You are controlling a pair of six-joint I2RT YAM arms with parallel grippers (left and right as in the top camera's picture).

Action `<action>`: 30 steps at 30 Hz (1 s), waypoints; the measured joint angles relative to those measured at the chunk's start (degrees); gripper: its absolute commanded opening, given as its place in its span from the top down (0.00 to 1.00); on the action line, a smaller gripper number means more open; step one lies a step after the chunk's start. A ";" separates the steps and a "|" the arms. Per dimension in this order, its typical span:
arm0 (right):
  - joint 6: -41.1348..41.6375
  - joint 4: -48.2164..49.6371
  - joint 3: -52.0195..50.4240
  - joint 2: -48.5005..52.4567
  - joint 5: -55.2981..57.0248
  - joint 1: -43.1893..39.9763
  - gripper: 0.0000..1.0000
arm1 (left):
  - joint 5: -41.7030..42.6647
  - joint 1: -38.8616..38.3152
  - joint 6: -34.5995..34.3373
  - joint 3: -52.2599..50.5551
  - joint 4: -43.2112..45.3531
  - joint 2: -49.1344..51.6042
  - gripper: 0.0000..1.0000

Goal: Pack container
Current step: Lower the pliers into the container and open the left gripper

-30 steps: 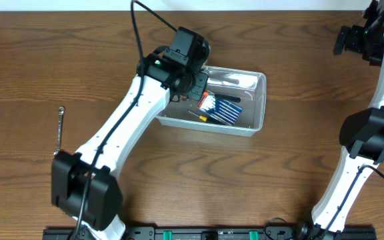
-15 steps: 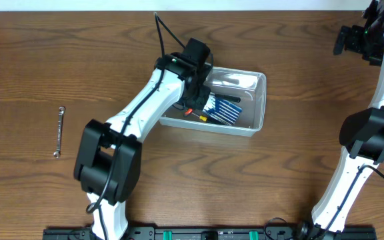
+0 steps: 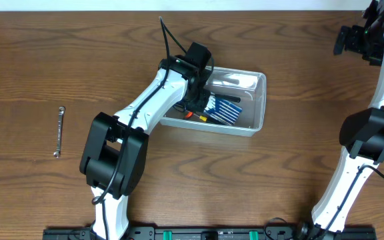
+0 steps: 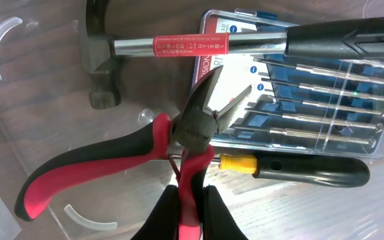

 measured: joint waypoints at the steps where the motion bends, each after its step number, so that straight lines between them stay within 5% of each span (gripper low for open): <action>1: 0.00 -0.02 0.00 0.00 0.00 0.00 0.01 | 0.00 0.00 -0.02 0.00 0.04 0.00 0.94; 19: 0.00 0.00 0.00 0.00 0.00 0.00 0.01 | 0.00 0.00 -0.02 0.00 1.05 3.17 0.93; 22: 0.00 -0.02 0.00 0.00 0.00 0.00 0.01 | -0.02 0.00 0.74 0.00 1.49 3.17 0.71; 30: 0.00 -0.02 0.00 0.00 0.00 0.00 0.01 | 0.02 0.00 0.90 0.00 1.62 3.17 0.66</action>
